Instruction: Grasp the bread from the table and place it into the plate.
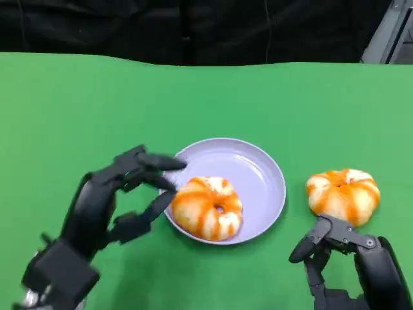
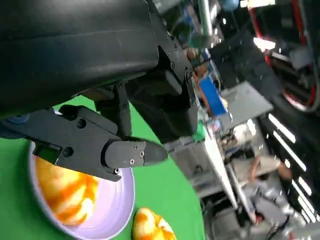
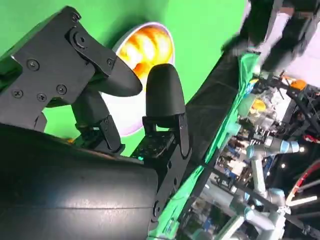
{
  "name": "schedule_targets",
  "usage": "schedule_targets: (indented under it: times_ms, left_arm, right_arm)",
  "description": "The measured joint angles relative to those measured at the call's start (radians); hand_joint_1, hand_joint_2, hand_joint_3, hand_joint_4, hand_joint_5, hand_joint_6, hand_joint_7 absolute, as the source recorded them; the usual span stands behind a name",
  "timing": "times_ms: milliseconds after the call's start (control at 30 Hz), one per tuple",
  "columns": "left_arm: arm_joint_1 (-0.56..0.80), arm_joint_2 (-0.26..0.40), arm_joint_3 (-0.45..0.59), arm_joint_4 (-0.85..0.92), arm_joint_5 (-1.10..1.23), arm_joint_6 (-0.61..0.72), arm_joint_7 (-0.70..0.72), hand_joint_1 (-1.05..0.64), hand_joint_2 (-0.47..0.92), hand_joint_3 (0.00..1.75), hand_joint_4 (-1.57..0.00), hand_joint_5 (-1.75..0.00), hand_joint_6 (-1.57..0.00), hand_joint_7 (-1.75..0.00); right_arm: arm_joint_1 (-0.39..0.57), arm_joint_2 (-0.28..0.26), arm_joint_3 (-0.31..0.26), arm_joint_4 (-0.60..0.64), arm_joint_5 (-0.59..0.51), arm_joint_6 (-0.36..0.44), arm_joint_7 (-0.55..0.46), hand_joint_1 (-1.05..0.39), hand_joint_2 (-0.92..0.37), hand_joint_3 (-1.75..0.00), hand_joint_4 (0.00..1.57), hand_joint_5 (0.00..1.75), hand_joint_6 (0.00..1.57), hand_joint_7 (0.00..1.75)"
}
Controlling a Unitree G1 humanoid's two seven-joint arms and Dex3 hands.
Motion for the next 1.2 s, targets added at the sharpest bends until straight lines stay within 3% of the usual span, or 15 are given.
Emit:
schedule_targets:
  times_ms: [200,433,700,1200]
  left_arm:
    - [0.111,-0.026,0.028,-0.021,-0.04,-0.058,0.0,0.02,0.53,1.19,-0.72,-1.58,-0.69,-1.39]
    - [0.216,-0.072,0.04,-0.03,-0.055,-0.076,0.002,-0.02,0.49,1.24,-0.79,-1.68,-0.73,-1.45]
    - [0.189,-0.077,0.04,0.104,-0.069,-0.156,-0.032,-0.01,0.42,1.31,-0.83,-1.65,-0.78,-1.4]
    - [0.2,-0.059,0.054,0.103,-0.076,-0.186,-0.056,-0.01,0.41,1.33,-0.86,-1.63,-0.8,-1.4]
  right_arm:
    - [0.001,-0.011,-0.01,0.002,0.023,-0.005,0.022,-0.23,-0.31,-1.3,0.87,1.59,0.86,1.16]
    - [0.001,-0.047,-0.049,0.035,0.023,-0.058,0.023,-0.23,-0.32,-1.27,0.91,1.59,0.9,1.16]
    - [0.0,-0.057,-0.053,0.09,0.024,-0.105,0.029,-0.28,-0.3,-1.28,0.94,1.57,0.93,1.12]
    - [0.026,-0.045,-0.044,0.072,-0.035,-0.111,0.025,-0.29,-0.36,-1.19,0.95,1.59,0.94,1.09]
